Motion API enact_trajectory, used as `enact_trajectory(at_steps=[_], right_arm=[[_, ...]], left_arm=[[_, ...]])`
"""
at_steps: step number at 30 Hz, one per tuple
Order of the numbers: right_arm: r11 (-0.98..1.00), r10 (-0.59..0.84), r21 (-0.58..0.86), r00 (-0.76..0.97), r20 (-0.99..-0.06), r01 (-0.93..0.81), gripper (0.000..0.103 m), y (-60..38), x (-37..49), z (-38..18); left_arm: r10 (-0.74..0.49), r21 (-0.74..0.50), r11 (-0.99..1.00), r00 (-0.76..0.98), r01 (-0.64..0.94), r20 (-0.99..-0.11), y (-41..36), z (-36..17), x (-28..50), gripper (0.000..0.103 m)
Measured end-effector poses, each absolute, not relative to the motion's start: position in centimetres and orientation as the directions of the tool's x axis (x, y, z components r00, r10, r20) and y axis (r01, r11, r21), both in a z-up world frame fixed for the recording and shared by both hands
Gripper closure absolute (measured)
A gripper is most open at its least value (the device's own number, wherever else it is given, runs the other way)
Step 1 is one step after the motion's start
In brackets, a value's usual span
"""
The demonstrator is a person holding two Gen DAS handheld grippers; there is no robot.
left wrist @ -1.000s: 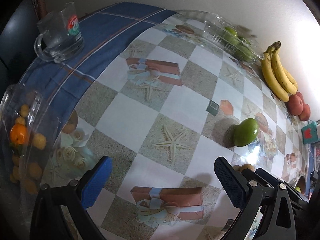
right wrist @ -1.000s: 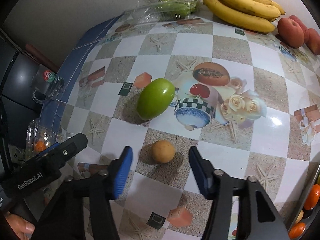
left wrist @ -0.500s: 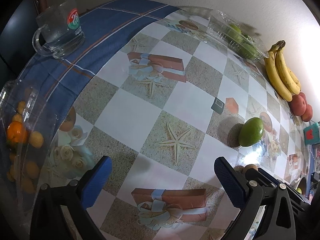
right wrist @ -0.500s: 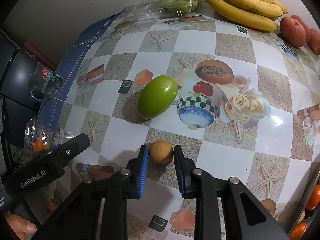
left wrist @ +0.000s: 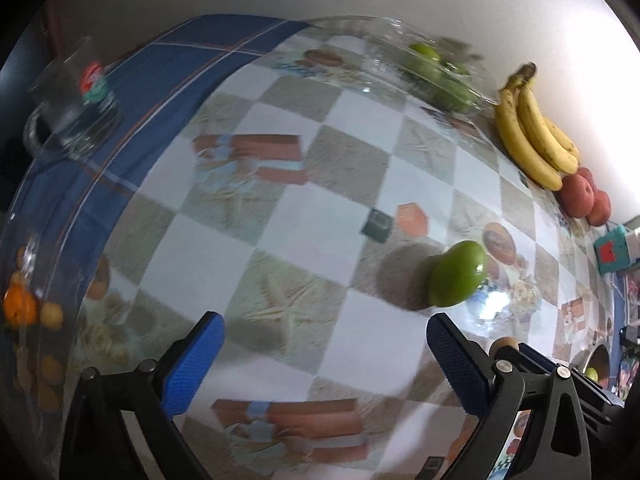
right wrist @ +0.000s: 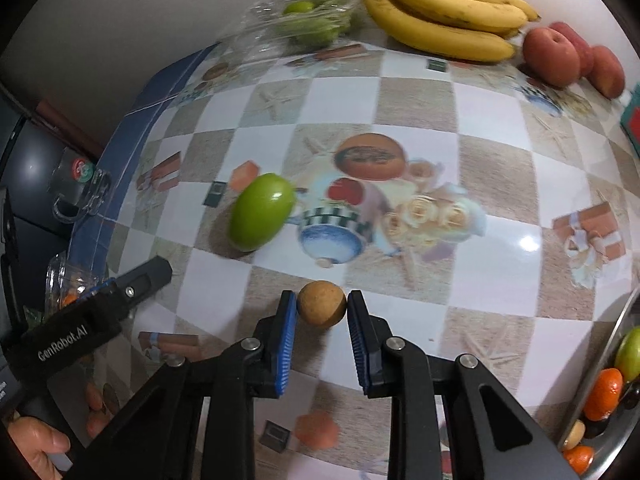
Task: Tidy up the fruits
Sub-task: 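Close the right gripper on the tan fruit while the left grasps the green pear, then carry the tan fruit and green pear over the steel bowl with both grippers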
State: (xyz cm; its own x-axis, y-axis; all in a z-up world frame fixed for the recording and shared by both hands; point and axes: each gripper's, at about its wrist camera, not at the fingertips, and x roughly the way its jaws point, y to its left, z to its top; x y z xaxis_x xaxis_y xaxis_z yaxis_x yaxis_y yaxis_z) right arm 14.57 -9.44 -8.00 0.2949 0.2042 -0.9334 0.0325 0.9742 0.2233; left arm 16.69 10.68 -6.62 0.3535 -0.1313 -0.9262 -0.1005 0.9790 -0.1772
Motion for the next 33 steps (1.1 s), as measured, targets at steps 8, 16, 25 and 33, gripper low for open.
enact_trajectory(at_steps=[8,16,25,33], right_arm=[[0.973,0.181,0.216,0.302,-0.936,0.084,0.076,-12.7,14.1,-7.7],[0.967,0.178,0.224,0.302,-0.937,0.125,0.076,-15.3,13.5,-7.6],[0.959,0.193,0.246,0.315,-0.929,0.138,0.076,-16.3,13.3,-7.1],[0.953,0.210,0.267,0.324,-0.923,0.143,0.076,-16.7,13.1,-6.8]], left_arm=[[-0.179,-0.187,0.982,0.325,0.006,-0.928,7.1,-6.9,18.3,0.018],[-0.191,-0.157,0.979,0.322,0.128,-0.928,3.0,-6.8,19.8,0.031],[-0.146,-0.097,0.981,0.310,0.169,-0.939,0.3,-7.6,21.4,0.049],[-0.126,-0.078,0.984,0.313,0.161,-0.941,0.0,-7.8,21.4,0.056]])
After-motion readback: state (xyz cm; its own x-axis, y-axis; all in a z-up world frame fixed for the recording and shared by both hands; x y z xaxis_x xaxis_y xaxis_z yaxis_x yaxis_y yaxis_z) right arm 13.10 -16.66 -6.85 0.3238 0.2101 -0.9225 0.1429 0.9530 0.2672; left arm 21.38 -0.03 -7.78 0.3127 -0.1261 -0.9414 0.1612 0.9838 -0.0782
